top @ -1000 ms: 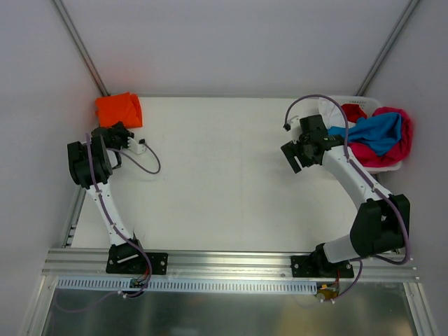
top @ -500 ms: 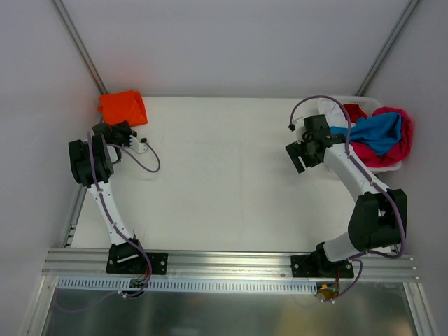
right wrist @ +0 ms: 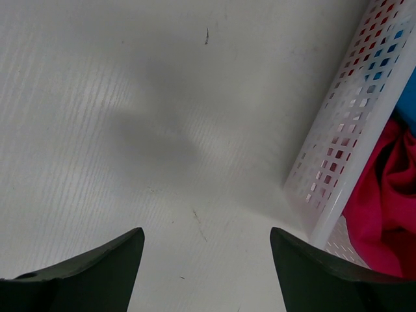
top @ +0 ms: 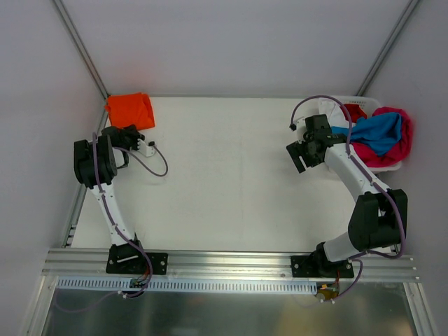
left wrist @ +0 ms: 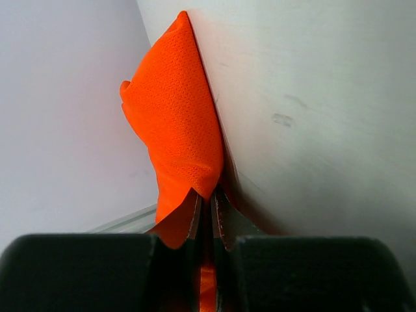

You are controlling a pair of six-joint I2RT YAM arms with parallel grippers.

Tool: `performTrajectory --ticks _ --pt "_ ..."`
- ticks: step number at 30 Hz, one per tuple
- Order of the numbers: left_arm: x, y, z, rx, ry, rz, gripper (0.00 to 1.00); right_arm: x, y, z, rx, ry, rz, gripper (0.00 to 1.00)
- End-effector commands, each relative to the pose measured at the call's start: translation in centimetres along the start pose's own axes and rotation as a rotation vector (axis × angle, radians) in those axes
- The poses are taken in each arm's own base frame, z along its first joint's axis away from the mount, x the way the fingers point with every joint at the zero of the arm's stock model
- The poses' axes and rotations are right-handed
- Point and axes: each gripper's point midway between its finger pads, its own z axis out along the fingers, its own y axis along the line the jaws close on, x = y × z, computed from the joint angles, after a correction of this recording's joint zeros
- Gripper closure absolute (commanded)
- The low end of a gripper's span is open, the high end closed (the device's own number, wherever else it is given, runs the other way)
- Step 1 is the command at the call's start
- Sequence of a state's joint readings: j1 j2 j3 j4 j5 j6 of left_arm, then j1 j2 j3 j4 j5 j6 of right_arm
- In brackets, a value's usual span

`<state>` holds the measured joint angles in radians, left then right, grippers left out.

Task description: Fold and stack the t-shirts

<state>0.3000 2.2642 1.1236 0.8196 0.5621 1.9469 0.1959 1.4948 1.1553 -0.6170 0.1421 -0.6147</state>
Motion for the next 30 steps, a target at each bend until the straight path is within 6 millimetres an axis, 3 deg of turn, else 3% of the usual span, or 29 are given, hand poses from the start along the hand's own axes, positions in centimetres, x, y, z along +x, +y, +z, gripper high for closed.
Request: performTrajectory --ticks 1,5,11,17,23,25,26,27,30 --pt "-3.2 -3.3 -0.4 0.082 -0.1 0.048 1.0 -0.5 -0.4 -0.9 0.006 -0.032 0.015 0.17" --pt "-3.4 -3.0 -1.6 0.101 -0.126 0.051 1.0 -0.6 -0.5 -1.2 0.011 -0.039 0.019 0.17" --pt "-3.4 -4.1 -3.3 0.108 -0.171 0.063 1.0 -0.6 -0.4 -1.0 0.008 -0.033 0.02 0.17" --pt "0.9 -4.9 -4.2 0.123 -0.134 0.135 1.0 -0.6 -0.6 -1.1 0.018 -0.034 0.019 0.17" --pt "4.1 -3.7 -3.4 0.101 -0.092 0.183 1.0 -0.4 -0.7 -0.6 0.022 -0.016 0.015 0.17" --pt "3.8 -3.6 -3.2 0.088 -0.111 0.193 0.8 -0.3 -0.7 -0.6 0.02 -0.014 0.013 0.17" --pt "3.6 -3.6 -3.0 0.085 -0.117 0.195 0.61 -0.4 -0.7 -0.7 0.021 -0.02 0.017 0.16" --pt "3.6 -3.7 -2.9 0.083 -0.118 0.189 0.03 -0.5 -0.9 -0.8 0.027 -0.023 0.024 0.16" --pt "3.5 -2.6 -2.3 0.004 -0.127 0.19 0.01 -1.1 -1.8 -1.4 0.071 -0.047 0.05 0.15"
